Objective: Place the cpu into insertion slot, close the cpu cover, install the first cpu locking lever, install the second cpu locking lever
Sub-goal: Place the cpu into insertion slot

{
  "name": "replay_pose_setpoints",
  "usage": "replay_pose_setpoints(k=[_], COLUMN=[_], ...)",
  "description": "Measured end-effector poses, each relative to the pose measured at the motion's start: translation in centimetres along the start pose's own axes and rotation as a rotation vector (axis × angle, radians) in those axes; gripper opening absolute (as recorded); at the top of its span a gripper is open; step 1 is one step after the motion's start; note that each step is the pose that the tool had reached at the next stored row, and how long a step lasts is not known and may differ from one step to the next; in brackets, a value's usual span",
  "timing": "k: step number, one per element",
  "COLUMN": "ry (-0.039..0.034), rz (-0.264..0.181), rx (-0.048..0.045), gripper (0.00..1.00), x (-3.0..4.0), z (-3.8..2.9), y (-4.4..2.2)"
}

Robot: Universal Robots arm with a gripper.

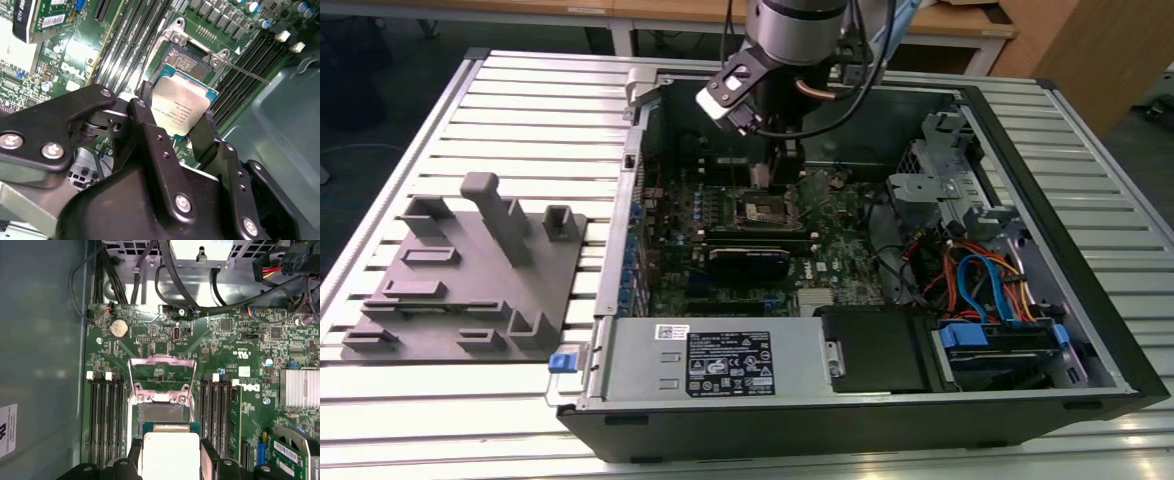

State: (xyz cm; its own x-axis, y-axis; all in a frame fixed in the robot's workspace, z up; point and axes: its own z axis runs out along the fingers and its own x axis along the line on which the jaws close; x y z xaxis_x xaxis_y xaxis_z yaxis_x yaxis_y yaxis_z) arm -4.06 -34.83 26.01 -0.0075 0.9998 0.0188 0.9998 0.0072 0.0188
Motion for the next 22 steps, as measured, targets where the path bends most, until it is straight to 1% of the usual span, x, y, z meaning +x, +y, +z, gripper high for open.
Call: replay_pose_setpoints(k=[2,3,9,12,15,22], ry=[-0.0002,-0.0001,-0.0024,-0.0027,-0.0049,-0.0051], rz=[0.0,0.0,0.0,0.0,0.0,0.0], rx=[-0.0115,-0.0153,-0.0162,-0.0163,-0.0162,-0.0162], gripper=[0.54,0.54,0.54,0.54,0.54,0.54], x=[0.03,0.06,0.37,0.38,0.39,0.37], z=[0.14,0.25,1.33,1.88,2.42,3.7], y=[-0.01,-0.01,-0.02,-0.04,-0.06,-0.23])
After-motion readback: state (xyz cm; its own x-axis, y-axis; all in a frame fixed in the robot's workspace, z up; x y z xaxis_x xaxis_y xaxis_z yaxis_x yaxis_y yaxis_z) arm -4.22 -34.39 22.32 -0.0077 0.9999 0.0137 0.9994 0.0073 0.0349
